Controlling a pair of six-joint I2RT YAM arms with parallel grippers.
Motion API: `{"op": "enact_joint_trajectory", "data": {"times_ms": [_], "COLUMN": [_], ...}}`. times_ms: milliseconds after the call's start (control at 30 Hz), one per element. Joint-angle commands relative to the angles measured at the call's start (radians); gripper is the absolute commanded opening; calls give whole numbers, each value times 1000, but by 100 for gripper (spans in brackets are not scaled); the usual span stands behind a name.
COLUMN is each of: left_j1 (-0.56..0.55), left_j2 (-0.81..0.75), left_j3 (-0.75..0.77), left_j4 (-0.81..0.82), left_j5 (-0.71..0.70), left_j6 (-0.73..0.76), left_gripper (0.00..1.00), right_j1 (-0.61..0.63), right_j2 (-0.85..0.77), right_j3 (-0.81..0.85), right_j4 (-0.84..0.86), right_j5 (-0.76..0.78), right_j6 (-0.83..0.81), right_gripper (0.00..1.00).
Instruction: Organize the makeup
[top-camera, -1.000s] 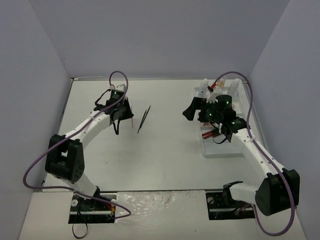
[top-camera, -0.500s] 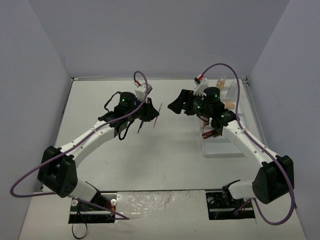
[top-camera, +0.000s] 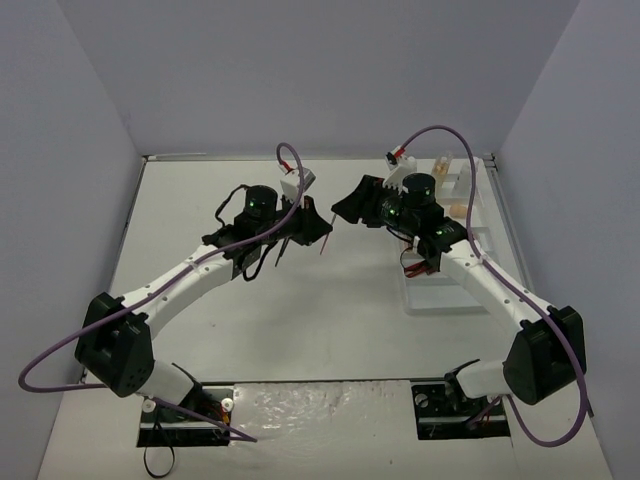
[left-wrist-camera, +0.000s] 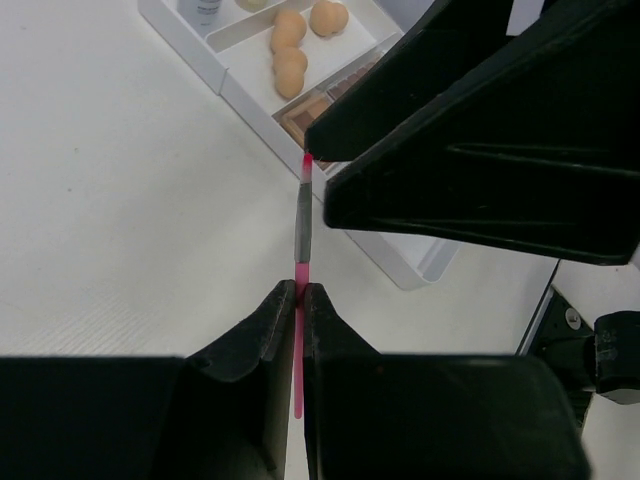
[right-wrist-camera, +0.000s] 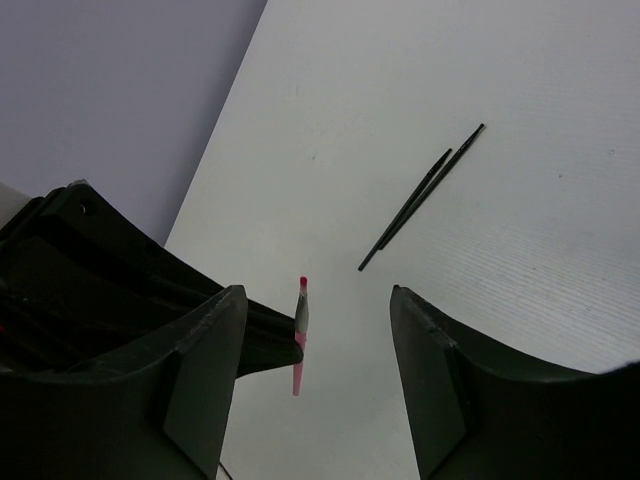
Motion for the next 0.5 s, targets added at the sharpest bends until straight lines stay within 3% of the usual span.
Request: {"op": "enact_joint_trajectory", "data": {"times_ms": [0,400,467], "left_j1": [-11,-20,-22], "left_j2": [-11,35,48], "left_j3": [85,118,127], "left_j4": [137,149,146], "left_j5": [40,49,51], "left_j6": [-35,-66,-71], "left_gripper": [0,0,0], "right_j1": [12,30,32], "right_j2": [16,25,22], "right_j3": [8,-7,-13], "right_j4": [105,105,106], "right_j5": [7,10,12], "right_j6": [16,0,0], "right_gripper": [54,34,27]}}
